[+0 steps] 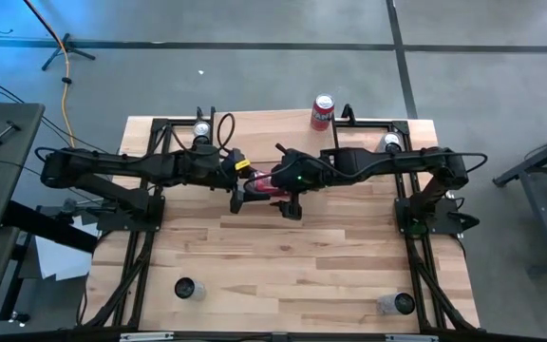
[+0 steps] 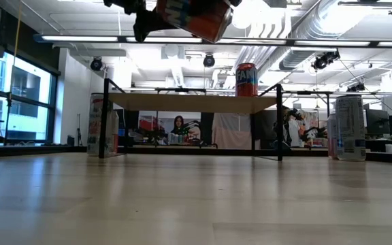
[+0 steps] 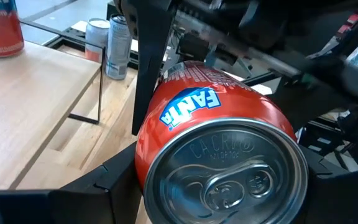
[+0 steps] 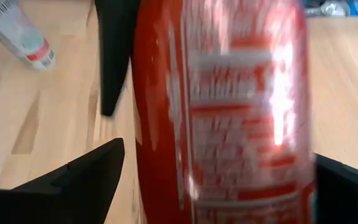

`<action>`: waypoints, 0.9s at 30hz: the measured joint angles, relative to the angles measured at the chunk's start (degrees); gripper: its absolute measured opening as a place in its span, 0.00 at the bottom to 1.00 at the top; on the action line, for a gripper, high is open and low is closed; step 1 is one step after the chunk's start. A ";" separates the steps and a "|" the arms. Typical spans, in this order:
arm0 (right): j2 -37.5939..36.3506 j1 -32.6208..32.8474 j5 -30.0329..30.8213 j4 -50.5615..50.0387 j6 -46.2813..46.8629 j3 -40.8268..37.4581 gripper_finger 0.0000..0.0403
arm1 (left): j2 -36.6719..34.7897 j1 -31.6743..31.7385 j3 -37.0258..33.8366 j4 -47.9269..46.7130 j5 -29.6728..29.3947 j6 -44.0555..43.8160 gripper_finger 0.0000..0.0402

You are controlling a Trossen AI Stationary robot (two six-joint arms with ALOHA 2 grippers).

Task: Place canned beverage on shelf
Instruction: Put the orange soda can on the shelf

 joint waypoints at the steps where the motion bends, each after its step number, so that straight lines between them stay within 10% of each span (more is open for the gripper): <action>1: 0.00 0.00 -0.11 0.28 -0.04 0.00 0.96 | 0.10 -0.02 0.00 -0.11 0.05 0.01 0.59; 19: 0.07 -0.42 0.56 0.14 -0.45 0.00 0.70 | 0.10 0.01 0.00 -0.36 -0.06 1.62 0.60; 27: 0.13 -0.59 -0.42 -2.92 -1.72 -0.16 0.70 | -1.44 0.49 0.02 -1.01 0.68 5.33 0.81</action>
